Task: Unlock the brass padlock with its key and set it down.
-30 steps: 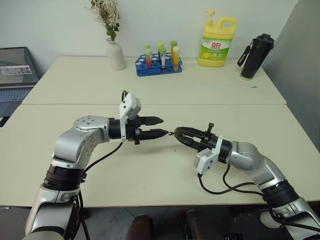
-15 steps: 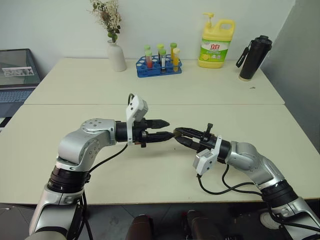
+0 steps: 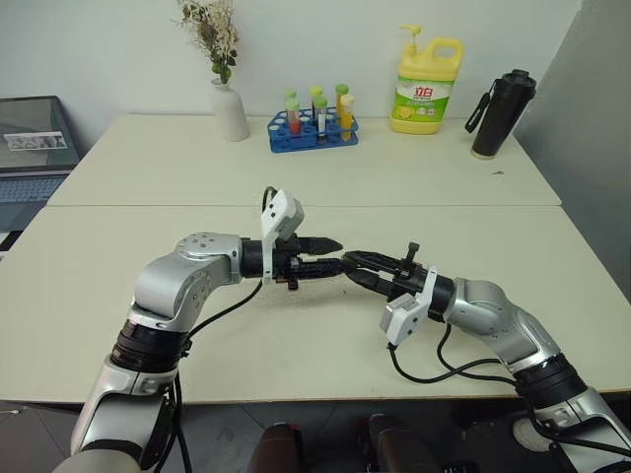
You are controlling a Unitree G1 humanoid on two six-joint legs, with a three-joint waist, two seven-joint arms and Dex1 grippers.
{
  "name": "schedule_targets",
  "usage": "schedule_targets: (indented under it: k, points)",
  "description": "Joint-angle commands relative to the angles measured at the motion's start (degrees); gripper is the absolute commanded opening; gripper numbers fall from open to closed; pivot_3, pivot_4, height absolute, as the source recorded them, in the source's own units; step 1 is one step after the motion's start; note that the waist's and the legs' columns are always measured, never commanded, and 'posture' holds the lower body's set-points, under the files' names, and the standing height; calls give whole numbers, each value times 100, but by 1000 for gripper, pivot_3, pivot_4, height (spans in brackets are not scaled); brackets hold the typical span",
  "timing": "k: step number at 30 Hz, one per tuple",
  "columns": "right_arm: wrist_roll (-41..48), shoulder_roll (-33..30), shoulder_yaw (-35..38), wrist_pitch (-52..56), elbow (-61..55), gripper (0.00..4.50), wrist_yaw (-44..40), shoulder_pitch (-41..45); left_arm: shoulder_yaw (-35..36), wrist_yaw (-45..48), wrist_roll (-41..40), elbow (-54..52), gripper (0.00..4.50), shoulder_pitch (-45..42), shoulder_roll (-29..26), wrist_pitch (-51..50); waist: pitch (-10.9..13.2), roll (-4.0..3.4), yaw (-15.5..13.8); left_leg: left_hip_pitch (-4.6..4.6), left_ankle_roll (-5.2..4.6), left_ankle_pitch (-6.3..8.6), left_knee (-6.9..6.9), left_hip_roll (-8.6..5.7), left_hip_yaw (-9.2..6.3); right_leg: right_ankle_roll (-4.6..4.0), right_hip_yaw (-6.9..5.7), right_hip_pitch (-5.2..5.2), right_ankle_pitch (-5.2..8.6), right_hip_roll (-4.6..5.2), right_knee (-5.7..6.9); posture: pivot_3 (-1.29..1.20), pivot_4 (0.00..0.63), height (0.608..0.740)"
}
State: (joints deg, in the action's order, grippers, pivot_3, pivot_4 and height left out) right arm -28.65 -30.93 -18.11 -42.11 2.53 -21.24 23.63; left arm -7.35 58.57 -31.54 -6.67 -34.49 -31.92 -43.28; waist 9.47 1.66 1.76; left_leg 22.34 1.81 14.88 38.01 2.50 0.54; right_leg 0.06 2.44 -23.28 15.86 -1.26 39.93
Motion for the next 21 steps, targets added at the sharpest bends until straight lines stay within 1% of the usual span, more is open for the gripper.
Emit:
schedule_targets:
  k: [1,4,5,12,15,17,18,21]
  points:
    - [20,36,33,-82,-192,978,50,84,26,28,13,-40,1266,-133,41,116,0,0,-2,1,0,0,0,0,0,0,0,0,0,0,-1,0,150,740]
    - [14,29,34,-79,-206,978,55,87,-9,95,35,-32,308,-131,45,111,0,0,0,0,0,0,0,0,0,0,0,0,0,0,-1,0,150,740]
    - [10,28,36,-80,-209,978,59,88,-16,113,35,-32,151,-129,41,108,0,0,0,0,0,0,0,0,-1,0,0,0,0,0,-1,0,150,740]
    - [-36,9,48,-56,-223,978,59,92,-48,135,111,22,158,-112,40,185,0,0,0,0,0,0,0,0,-1,1,0,0,0,0,-1,0,150,740]
    - [341,12,38,-33,-192,978,-83,25,-35,139,111,37,158,-108,37,206,0,0,0,0,0,0,0,0,-1,1,-1,0,1,0,-1,0,150,740]
    - [468,40,106,40,-248,1729,-89,-15,-24,141,108,50,158,-110,49,229,0,0,0,1,0,0,0,0,0,1,0,0,1,0,-1,0,150,740]
    - [418,17,132,83,-256,1983,-100,-16,-10,142,101,59,158,-114,60,243,0,0,1,0,0,0,-1,0,0,1,0,0,1,0,-1,0,150,740]
    - [345,-94,220,181,-266,3084,-122,-47,12,175,128,133,158,-131,72,317,0,0,0,0,0,0,-1,0,-1,2,-1,0,1,0,-1,0,150,740]
